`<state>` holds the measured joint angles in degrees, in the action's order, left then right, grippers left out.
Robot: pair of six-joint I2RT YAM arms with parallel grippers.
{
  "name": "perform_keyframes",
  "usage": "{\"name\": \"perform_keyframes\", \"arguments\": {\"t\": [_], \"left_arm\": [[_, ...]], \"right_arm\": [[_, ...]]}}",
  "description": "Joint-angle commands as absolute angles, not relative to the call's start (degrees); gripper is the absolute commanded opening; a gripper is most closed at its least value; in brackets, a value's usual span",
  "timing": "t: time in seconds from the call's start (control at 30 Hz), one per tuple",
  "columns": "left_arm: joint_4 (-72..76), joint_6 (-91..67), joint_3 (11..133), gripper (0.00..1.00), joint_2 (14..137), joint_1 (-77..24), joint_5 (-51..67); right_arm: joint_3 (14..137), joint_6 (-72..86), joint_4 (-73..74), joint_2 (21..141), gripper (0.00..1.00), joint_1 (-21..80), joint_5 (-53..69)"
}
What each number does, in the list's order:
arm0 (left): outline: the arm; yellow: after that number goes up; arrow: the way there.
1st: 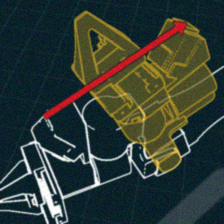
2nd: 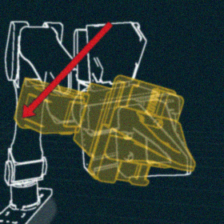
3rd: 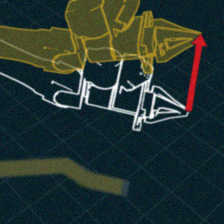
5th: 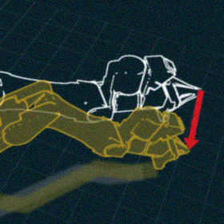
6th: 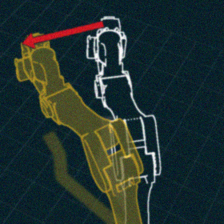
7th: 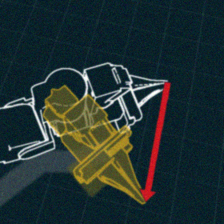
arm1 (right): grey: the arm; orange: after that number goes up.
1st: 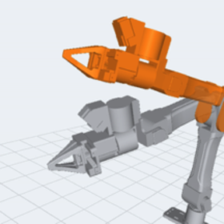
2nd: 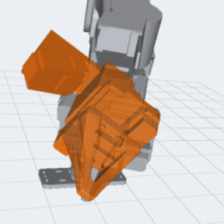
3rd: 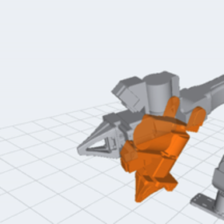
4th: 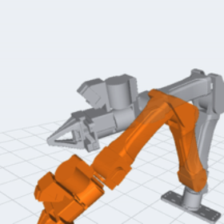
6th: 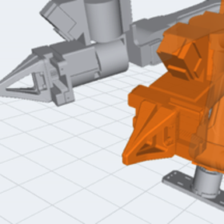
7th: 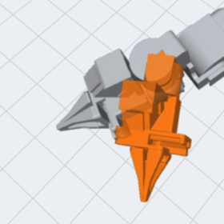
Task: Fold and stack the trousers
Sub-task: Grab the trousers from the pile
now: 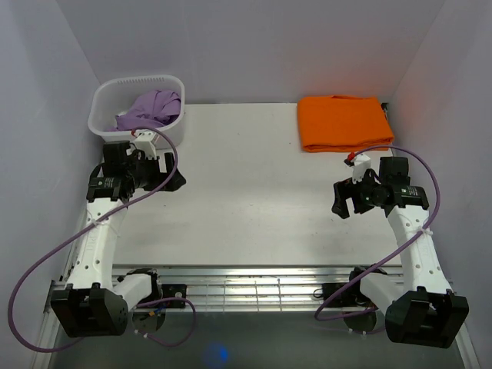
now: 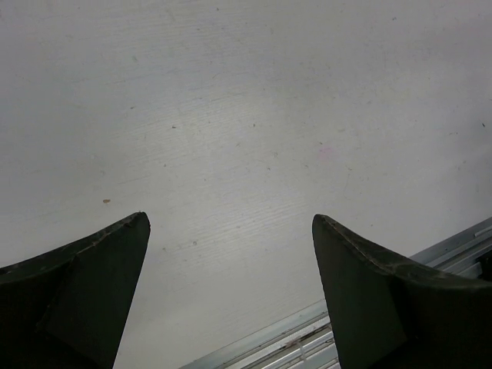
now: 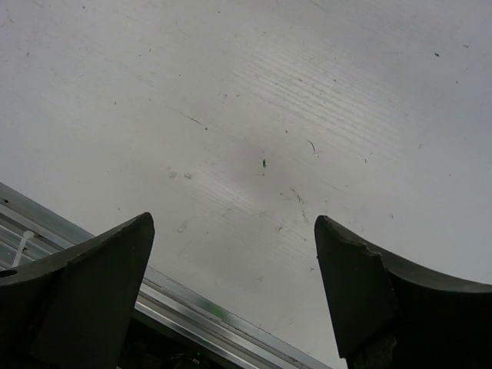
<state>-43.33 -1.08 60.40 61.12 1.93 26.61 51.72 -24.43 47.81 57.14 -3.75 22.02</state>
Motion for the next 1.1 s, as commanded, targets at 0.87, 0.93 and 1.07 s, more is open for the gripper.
{"name": "perform_keyframes", "arguments": {"t": [0.87,0.93,1.07], "left_arm": [[-30.0,-9.8,132.9,0.98,125.5,5.8,6.5],[-30.1,-8.1,133.6,0.98,129.4,6.0,6.2],[-32.2,-4.0,134.1,0.98,134.6,5.9,11.3]], "right_arm": [[52.3,-25.0,46.8,63.9,0.90,-6.1,20.7],[52.3,-25.0,46.8,64.4,0.90,-6.2,20.7],[52.3,-25.0,46.7,65.0,0.90,-6.2,20.7]]}}
